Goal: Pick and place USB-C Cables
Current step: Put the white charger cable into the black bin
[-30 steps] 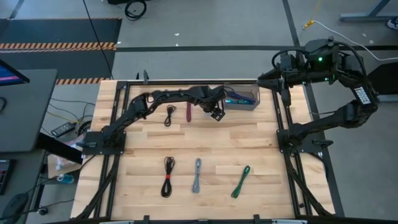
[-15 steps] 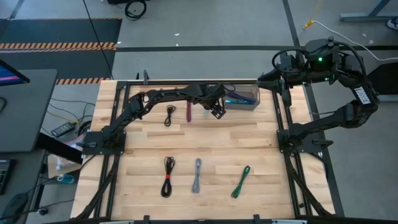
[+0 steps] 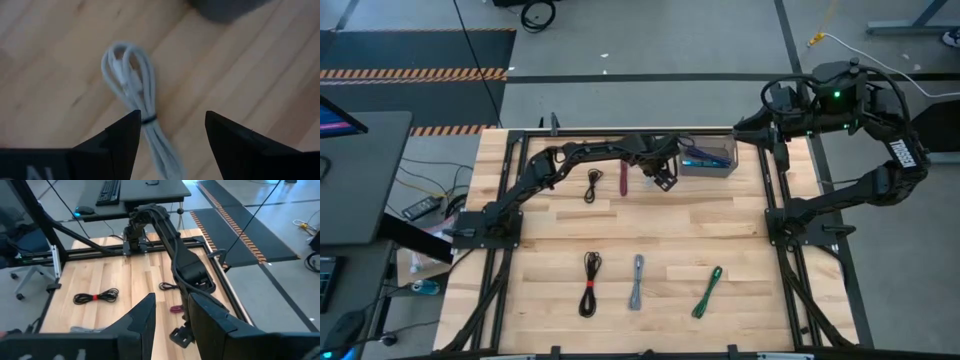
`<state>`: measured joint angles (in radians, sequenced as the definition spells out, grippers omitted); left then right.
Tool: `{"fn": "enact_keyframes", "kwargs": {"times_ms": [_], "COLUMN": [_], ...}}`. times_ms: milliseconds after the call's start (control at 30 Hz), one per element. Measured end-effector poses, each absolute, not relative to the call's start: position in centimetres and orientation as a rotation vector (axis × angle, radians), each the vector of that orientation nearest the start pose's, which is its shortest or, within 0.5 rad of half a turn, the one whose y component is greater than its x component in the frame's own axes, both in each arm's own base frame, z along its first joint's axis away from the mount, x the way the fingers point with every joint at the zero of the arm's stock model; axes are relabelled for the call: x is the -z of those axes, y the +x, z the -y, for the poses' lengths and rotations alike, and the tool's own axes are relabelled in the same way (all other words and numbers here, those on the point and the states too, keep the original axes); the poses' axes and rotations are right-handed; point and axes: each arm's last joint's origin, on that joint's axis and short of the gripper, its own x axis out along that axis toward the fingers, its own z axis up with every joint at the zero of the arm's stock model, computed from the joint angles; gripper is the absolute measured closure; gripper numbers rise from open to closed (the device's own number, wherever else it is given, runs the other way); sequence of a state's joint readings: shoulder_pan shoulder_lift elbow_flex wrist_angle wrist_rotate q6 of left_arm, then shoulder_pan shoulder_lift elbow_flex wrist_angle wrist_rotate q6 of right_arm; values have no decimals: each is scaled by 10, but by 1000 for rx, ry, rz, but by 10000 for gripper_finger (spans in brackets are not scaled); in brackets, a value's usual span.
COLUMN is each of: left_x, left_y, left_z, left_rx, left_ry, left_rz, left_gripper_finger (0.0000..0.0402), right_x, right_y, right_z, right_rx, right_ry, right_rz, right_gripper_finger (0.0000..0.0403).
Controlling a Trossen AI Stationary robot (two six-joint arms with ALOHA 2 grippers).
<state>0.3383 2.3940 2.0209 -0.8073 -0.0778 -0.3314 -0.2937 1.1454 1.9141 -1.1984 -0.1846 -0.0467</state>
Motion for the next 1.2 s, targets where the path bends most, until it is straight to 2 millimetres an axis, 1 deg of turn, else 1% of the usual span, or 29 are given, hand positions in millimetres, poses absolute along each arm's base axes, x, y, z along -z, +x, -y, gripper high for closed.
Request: {"fn": "enact_keyframes", "kwargs": {"times_ms": [67, 133, 433, 533, 767, 833, 1067, 1200], "left_x": [-155, -152, -150, -156, -186, -191, -188, -182], "left_y": [474, 473, 468, 465, 466, 467, 456, 456], "left_z": [-168, -164, -157, -155, -155, -157, -163, -164], "left_rx": [-550, -555, -567, -569, -606, -600, -601, -572], "left_ry": [-427, -400, -347, -343, -289, -272, -264, -301], "left_rz": [-1108, -1145, -1231, -1246, -1177, -1167, -1265, -1280], "left_gripper_finger": [173, 175, 186, 185, 185, 186, 186, 186], "right_x": [-517, -517, -517, -516, -516, -516, -516, -516], "right_y": [129, 128, 128, 128, 128, 128, 128, 128], "right_z": [33, 33, 32, 32, 32, 32, 32, 32], "right_rx": [96, 95, 73, 71, 68, 69, 57, 51], "right_ry": [61, 64, 84, 77, 60, 66, 86, 88], "right_rz": [-423, -428, -426, -431, -432, -432, -430, -430], "right_gripper_finger": [280, 280, 280, 280, 280, 280, 280, 280]}}
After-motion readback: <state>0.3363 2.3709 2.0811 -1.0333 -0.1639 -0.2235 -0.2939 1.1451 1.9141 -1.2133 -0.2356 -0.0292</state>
